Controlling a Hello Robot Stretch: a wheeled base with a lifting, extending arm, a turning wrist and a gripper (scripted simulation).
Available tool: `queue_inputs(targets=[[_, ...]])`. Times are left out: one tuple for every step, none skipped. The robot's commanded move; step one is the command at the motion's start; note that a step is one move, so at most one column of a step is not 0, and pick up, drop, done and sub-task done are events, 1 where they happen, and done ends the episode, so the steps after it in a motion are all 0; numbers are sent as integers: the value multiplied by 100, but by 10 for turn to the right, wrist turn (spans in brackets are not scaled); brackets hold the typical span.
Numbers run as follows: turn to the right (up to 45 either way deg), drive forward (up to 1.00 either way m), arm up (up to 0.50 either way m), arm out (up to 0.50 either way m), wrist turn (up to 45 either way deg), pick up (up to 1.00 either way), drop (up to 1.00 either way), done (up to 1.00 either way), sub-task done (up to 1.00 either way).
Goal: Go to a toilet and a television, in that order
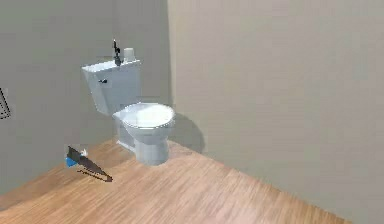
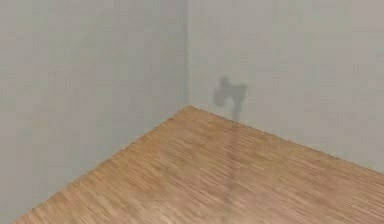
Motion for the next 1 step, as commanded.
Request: queue_inputs(targets=[[0,75,0,0,0,0,0,0,0]])
